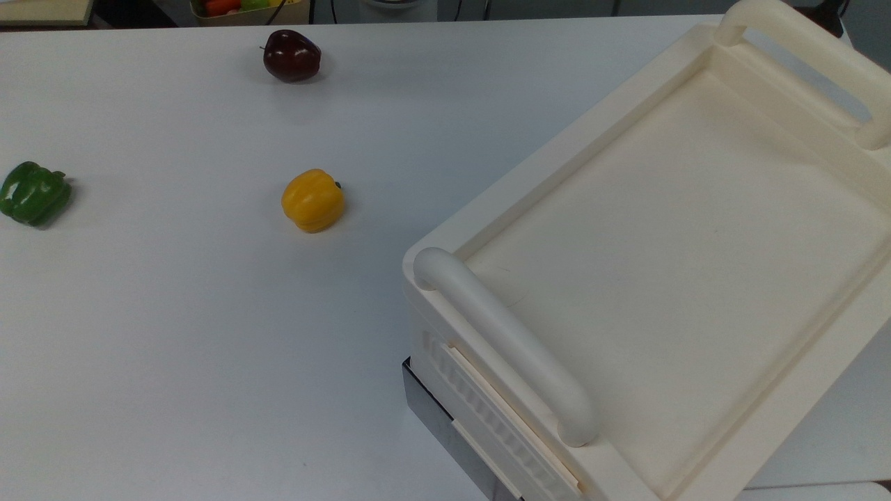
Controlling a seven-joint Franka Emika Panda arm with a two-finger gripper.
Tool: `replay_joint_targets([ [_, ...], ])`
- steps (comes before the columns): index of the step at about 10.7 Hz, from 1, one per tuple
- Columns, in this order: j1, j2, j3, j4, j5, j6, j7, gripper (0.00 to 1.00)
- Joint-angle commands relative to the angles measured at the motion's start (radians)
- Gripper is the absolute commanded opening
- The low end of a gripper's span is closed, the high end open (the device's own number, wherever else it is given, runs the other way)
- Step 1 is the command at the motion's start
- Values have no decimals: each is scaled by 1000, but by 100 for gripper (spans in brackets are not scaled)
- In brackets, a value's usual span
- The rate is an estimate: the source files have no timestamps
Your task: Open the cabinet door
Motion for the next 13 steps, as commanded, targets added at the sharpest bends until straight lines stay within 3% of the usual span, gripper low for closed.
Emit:
replay_joint_targets([
  [1, -3, -4, -2, 14, 4, -32, -19, 100],
  [13, 5, 14, 1, 14, 18, -20, -28, 100],
])
